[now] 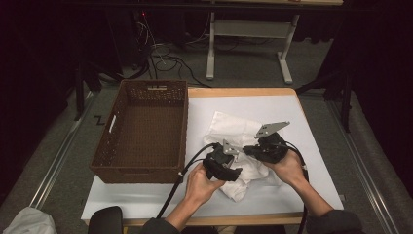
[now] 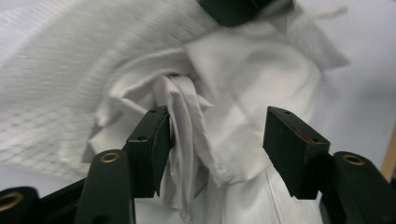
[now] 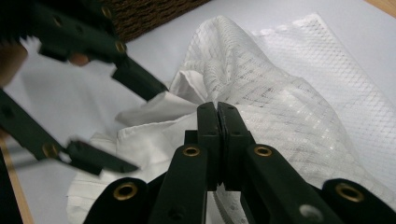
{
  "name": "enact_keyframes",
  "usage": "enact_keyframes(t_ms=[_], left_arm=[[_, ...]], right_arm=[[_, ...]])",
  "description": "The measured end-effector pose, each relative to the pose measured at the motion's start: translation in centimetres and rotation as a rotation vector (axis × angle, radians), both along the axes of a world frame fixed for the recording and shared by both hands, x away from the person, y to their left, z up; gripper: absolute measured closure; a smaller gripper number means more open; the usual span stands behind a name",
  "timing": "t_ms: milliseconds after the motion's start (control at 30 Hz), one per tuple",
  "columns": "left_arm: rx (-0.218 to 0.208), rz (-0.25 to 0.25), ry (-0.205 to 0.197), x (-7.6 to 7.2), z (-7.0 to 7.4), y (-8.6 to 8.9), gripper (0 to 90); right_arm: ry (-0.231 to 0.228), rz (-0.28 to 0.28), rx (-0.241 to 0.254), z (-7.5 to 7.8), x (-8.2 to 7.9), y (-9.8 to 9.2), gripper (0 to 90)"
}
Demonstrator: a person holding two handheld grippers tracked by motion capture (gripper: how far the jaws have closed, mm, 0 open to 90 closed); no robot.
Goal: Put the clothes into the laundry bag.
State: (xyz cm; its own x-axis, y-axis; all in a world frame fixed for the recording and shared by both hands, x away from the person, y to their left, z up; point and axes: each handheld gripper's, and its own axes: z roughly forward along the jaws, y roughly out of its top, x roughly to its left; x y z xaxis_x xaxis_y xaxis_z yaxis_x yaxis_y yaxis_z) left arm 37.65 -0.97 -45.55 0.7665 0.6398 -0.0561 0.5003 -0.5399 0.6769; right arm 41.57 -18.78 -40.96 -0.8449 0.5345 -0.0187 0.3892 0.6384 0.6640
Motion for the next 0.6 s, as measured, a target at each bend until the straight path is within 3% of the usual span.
enact_keyframes(t_ms=[167, 267, 333, 467, 600], left_arm=[[-0.027, 0.027, 0.028, 1.5, -1.4, -1.2, 51.2], [-0.031, 0.041, 0.013, 2.0, -1.6, -1.4, 70.5], [-0.064, 0.062, 0.003, 2.3, -1.3, -1.0, 80.7], [-0.170, 0.101, -0.026, 2.5, -0.2, 0.3, 83.2], [-0.214, 0.142, -0.042, 3.4, -0.1, 0.2, 83.1]], right_arm=[[0.014, -0.012, -0.003, -0.2, -0.1, -0.3, 89.9], [0.018, -0.010, -0.002, -0.3, -0.1, -0.5, 89.9], [0.020, -0.011, -0.002, -0.4, -0.1, -0.5, 89.9], [0.013, 0.002, 0.022, -0.2, -0.4, -0.7, 90.0], [0.000, 0.022, 0.041, 0.4, -0.6, -0.7, 90.0]])
